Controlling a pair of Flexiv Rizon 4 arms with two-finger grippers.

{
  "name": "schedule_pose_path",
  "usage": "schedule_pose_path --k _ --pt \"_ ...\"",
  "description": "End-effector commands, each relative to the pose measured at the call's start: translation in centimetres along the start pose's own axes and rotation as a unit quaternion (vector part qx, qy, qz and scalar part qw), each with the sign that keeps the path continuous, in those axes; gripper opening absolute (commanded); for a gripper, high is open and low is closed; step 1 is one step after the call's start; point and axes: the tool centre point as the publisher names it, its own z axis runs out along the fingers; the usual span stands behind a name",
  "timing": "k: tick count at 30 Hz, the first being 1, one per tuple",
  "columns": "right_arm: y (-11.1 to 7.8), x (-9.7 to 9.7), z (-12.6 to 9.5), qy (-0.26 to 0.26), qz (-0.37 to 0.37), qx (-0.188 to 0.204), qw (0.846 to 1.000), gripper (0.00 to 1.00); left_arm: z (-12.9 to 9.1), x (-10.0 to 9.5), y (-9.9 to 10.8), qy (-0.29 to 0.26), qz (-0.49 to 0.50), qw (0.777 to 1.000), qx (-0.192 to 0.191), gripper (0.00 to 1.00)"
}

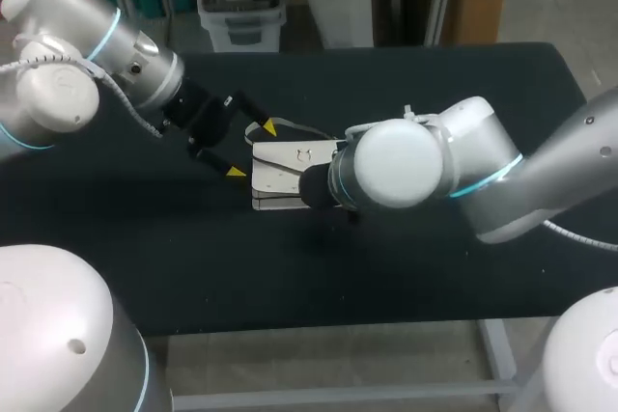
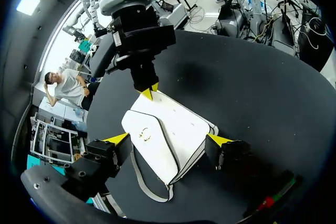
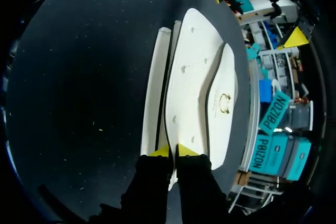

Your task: Pick up the bag, open it, inspect its contents, close it, and place it on the opposite side

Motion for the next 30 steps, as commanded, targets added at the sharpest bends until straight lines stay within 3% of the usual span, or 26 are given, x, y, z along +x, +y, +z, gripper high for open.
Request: schedule_pose_path --k 1,4,6,12,21,30 --pt "0.2 0.4 0.6 -0.003 0.0 -0.001 1.0 0.0 1.8 0.1 -0.6 -0.026 0.019 0.999 -0.012 0.9" --pt "0.2 0.4 0.6 -0.003 0.0 -0.001 1.0 0.0 2.8 0.0 -0.7 -0.038 0.028 0.999 -0.018 0.87" --pt "0.2 0.4 0.6 -0.003 0.0 -0.001 1.0 0.0 3.3 -0.2 -0.6 -0.047 0.034 0.998 -0.014 0.77" --pt "0.2 0.4 0.6 -0.003 0.0 -0.001 1.0 0.0 4.3 -0.6 -0.2 -0.062 0.043 0.997 -0.022 0.64" --pt "0.2 0.4 0.6 -0.003 0.0 -0.001 1.0 0.0 5.7 -0.8 -0.2 -0.063 0.064 0.996 -0.029 0.69" --pt "0.2 0.4 0.6 -0.003 0.0 -0.001 1.0 0.0 7.1 -1.6 0.4 -0.076 0.066 0.994 -0.034 0.67"
